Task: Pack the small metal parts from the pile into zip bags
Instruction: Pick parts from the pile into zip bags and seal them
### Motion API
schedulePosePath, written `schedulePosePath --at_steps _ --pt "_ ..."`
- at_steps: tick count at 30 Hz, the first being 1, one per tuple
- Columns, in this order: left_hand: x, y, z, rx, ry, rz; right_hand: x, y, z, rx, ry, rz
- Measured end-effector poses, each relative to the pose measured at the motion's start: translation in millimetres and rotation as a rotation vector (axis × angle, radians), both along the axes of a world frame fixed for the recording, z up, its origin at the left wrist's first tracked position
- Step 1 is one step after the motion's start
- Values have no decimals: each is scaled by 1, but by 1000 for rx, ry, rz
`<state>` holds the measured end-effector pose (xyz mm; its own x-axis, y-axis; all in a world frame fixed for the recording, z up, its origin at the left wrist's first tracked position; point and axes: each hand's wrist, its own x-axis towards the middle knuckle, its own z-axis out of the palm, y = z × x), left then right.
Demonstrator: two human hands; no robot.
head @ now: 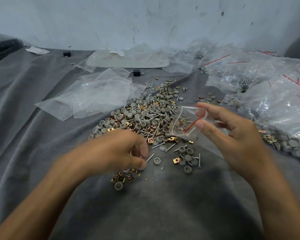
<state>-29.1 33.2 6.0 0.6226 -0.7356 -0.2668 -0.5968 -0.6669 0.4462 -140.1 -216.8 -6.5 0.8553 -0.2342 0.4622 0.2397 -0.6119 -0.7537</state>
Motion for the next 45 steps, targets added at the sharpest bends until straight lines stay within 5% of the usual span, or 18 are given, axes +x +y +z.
schedulePosePath --at_steps 3,9,16,22,27,30,35,40,45 --pt "-6 -7 -9 138 -88 -48 -1 1 0 3 17 7" --pt "-3 -9 -16 106 -241 -20 -2 2 2 -6 41 13" --pt "-8 -22 -3 -663 -21 194 -4 7 3 -75 98 83" --pt "-21 -41 -5 -894 377 226 -3 7 1 -63 74 99" --pt "-10 -26 -15 -399 -264 117 -3 2 1 -37 36 61" --pt "-16 -29 -25 -111 -316 -85 -3 3 2 -18 22 68" --pt "-14 -26 -25 -90 -271 -119 -4 3 1 -24 32 73" --pt "-9 -26 -12 -502 -198 85 -5 6 1 -79 115 121" --pt "-10 -36 -7 -848 95 160 -2 10 -2 -81 130 168"
